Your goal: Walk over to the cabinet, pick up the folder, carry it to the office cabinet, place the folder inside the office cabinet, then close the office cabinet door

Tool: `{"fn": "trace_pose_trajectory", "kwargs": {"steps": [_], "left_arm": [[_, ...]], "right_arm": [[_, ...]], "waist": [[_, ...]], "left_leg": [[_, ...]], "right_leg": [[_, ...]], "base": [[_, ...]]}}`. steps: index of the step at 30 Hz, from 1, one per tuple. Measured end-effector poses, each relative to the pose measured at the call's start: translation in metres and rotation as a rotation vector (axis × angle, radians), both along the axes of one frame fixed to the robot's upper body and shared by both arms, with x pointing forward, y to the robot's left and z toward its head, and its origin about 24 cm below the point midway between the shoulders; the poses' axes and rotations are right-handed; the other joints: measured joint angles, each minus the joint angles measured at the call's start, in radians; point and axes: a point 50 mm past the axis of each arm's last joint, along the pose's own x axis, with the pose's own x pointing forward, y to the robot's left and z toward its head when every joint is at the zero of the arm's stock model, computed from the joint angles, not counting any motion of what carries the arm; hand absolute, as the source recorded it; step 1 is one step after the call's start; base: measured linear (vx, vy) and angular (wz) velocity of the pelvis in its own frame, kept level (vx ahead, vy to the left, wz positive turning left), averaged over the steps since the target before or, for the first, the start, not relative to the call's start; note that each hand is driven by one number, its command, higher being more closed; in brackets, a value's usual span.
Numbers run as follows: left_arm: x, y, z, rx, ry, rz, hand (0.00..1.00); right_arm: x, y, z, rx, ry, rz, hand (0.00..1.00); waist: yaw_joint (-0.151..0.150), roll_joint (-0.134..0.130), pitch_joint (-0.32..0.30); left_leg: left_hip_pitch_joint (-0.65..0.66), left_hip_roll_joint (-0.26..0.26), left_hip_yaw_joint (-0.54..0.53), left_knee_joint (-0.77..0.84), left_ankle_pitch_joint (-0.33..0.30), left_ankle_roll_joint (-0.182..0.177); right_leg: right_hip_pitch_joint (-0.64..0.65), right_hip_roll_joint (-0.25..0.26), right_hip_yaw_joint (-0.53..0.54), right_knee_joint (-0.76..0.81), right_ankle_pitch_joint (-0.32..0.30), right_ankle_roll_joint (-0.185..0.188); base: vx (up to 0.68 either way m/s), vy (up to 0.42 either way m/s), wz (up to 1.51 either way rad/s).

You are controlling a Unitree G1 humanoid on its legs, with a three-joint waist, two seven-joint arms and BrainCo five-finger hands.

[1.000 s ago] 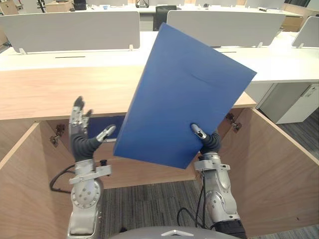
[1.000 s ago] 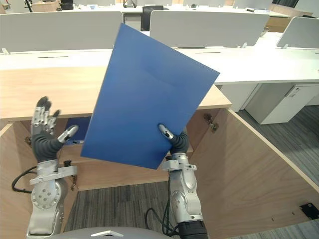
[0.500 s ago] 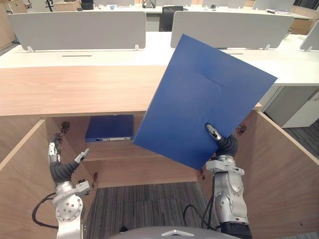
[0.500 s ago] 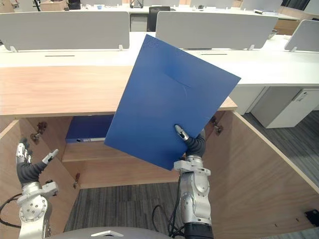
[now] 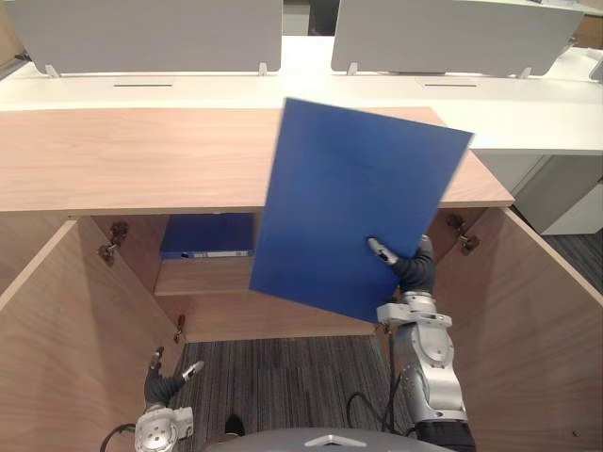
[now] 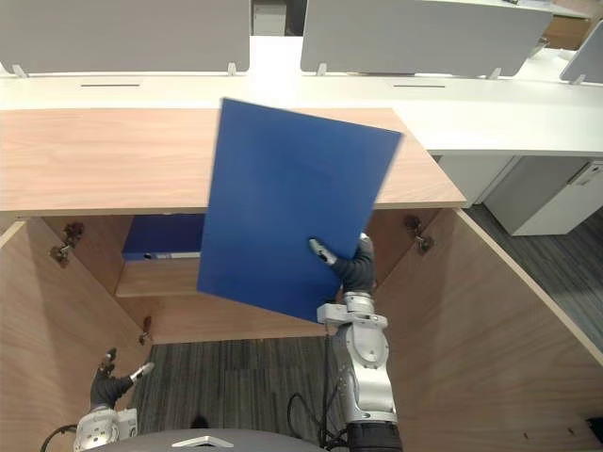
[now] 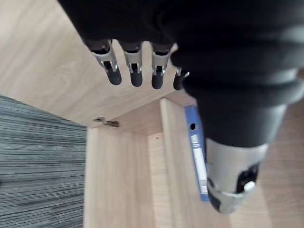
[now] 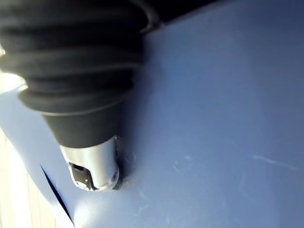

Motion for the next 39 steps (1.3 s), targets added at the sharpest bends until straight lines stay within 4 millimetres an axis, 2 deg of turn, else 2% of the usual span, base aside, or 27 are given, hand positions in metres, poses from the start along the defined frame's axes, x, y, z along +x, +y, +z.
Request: {"fn": "trace_pose_trajectory", "kwargs": {"steps": [3, 5, 7, 9, 13, 16, 19, 22, 26, 32, 35, 39], "left_arm": [[0.002, 0.001, -0.008, 0.000, 0.047, -0.019, 0.00], [0.016, 0.004, -0.006, 0.012, 0.028, -0.037, 0.00], [0.040, 0.007, 0.000, 0.036, -0.009, -0.058, 0.00], [0.048, 0.007, 0.000, 0.042, -0.011, -0.072, 0.00], [0.066, 0.001, 0.006, 0.050, -0.047, -0.123, 0.00], [0.080, -0.005, 0.011, 0.043, -0.082, -0.147, 0.00], [0.090, -0.004, 0.022, 0.047, -0.142, -0.141, 0.00], [0.101, -0.004, 0.034, 0.051, -0.209, -0.142, 0.00], [0.118, -0.004, 0.051, 0.058, -0.294, -0.147, 0.00], [0.130, -0.001, 0.064, 0.053, -0.366, -0.131, 0.00], [0.134, -0.002, 0.069, 0.045, -0.394, -0.127, 0.00], [0.137, -0.002, 0.073, 0.045, -0.414, -0.126, 0.00]], "right_arm": [[0.012, 0.026, 0.020, -0.147, -0.095, 0.117, 1.00], [0.019, 0.040, 0.035, -0.228, -0.170, 0.164, 1.00], [0.029, 0.056, 0.052, -0.341, -0.263, 0.196, 1.00], [0.036, 0.062, 0.053, -0.429, -0.282, 0.206, 1.00], [0.043, 0.063, 0.043, -0.632, -0.282, 0.203, 1.00], [0.046, 0.058, 0.038, -0.709, -0.259, 0.198, 1.00], [0.048, 0.053, 0.038, -0.707, -0.243, 0.178, 1.00], [0.051, 0.046, 0.042, -0.651, -0.228, 0.161, 1.00], [0.059, 0.025, 0.057, -0.486, -0.212, 0.099, 1.00], [0.078, -0.013, 0.107, -0.203, -0.301, -0.055, 1.00], [0.091, -0.030, 0.121, -0.029, -0.298, -0.111, 1.00], [0.096, -0.044, 0.137, 0.175, -0.321, -0.153, 1.00]], "waist": [[0.017, 0.001, 0.055], [0.020, -0.002, 0.110], [0.023, -0.002, 0.184], [0.023, 0.003, 0.213], [0.026, 0.012, 0.278], [0.030, 0.028, 0.315], [0.029, 0.043, 0.359], [0.035, 0.047, 0.374], [0.051, 0.049, 0.407], [0.078, 0.054, 0.433], [0.083, 0.055, 0.437], [0.089, 0.055, 0.438]], "left_leg": [[-0.041, 0.010, 0.025, 0.007, 0.004, -0.005], [-0.103, 0.013, 0.025, 0.038, 0.008, -0.003], [-0.239, 0.029, 0.020, 0.176, -0.025, 0.009], [-0.297, 0.037, 0.015, 0.241, -0.045, 0.012], [-0.434, 0.041, -0.008, 0.381, -0.096, 0.014], [-0.568, 0.057, -0.019, 0.513, -0.141, 0.016], [-0.683, 0.086, -0.023, 0.639, -0.188, 0.018], [-0.800, 0.107, -0.027, 0.736, -0.217, 0.020], [-0.907, 0.122, -0.044, 0.831, -0.242, 0.023], [-1.049, 0.136, -0.062, 0.921, -0.257, 0.028], [-1.081, 0.136, -0.065, 0.933, -0.257, 0.027], [-1.110, 0.137, -0.068, 0.943, -0.258, 0.027]], "right_leg": [[-0.077, 0.005, 0.028, 0.050, 0.000, -0.005], [-0.150, 0.008, 0.037, 0.109, -0.008, -0.011], [-0.257, 0.006, 0.042, 0.184, -0.018, -0.016], [-0.305, 0.005, 0.042, 0.230, -0.029, -0.015], [-0.445, -0.013, 0.038, 0.387, -0.090, -0.016], [-0.571, -0.021, 0.039, 0.512, -0.132, -0.020], [-0.679, -0.021, 0.045, 0.620, -0.169, -0.024], [-0.794, -0.020, 0.048, 0.712, -0.200, -0.030], [-0.897, -0.021, 0.047, 0.813, -0.232, -0.033], [-1.036, -0.021, 0.047, 0.911, -0.260, -0.041], [-1.067, -0.022, 0.047, 0.929, -0.265, -0.043], [-1.096, -0.023, 0.046, 0.943, -0.272, -0.044]], "base": [[-0.05, 0.015, -0.21], [-0.09, 0.003, -0.09], [-0.13, -0.019, 0.01], [-0.12, 0.002, 0.05], [-0.13, 0.021, 0.12], [-0.13, 0.004, 0.05], [-0.12, 0.004, -0.06], [-0.10, -0.010, -0.06], [-0.05, -0.030, 0.02], [-0.01, -0.024, 0.01], [0.02, -0.029, 0.02], [0.02, -0.038, 0.02]]}}
